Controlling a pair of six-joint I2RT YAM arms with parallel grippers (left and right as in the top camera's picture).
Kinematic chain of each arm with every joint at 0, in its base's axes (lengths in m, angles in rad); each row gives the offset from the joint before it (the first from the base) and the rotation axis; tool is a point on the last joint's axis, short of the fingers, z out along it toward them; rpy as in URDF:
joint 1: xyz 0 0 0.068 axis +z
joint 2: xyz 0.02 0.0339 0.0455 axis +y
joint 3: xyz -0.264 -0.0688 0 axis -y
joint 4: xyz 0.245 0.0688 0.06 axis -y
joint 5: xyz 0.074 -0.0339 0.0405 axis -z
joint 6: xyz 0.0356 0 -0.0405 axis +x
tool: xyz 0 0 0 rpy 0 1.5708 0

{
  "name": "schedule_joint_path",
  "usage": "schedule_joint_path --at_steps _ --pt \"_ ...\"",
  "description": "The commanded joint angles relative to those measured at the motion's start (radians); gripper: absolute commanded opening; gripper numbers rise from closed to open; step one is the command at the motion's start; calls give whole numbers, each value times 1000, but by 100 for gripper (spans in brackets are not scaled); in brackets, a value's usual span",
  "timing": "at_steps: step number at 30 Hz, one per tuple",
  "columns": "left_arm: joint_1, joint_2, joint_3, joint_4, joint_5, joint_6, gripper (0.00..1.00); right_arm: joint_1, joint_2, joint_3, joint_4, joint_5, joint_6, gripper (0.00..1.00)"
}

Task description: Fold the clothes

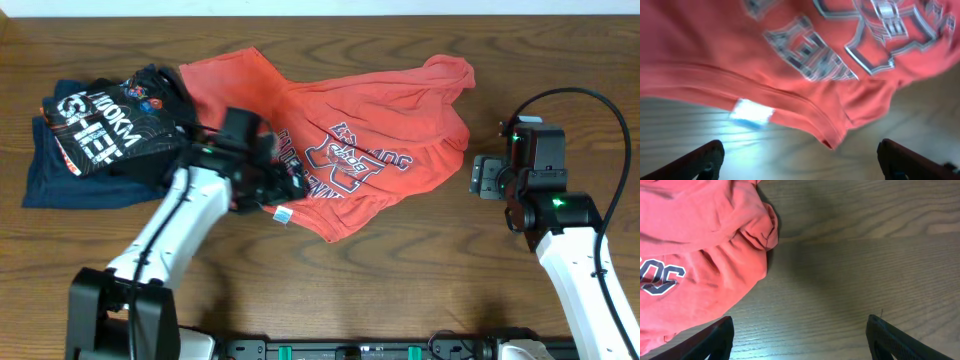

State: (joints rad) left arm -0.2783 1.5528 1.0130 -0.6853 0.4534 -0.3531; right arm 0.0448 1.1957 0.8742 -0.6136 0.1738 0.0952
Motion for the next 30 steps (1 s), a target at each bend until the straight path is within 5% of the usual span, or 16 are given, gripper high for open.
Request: schedule_joint_path --at_steps 1,7,24,27,30 --pt "-83 21 -58 59 14 -117 98 -8 -5 11 -6 10 5 82" --pt "-199 31 -166 233 14 -295 96 -8 -5 11 -16 10 5 83" --pt "-367 121 -192 344 -107 -439 94 -7 -5 11 -20 10 5 83" --pt "-367 139 -192 383 -107 -438 81 -7 -5 11 -20 10 5 83" --pt "-367 140 -192 385 -108 -438 53 -7 -5 11 -25 10 5 83"
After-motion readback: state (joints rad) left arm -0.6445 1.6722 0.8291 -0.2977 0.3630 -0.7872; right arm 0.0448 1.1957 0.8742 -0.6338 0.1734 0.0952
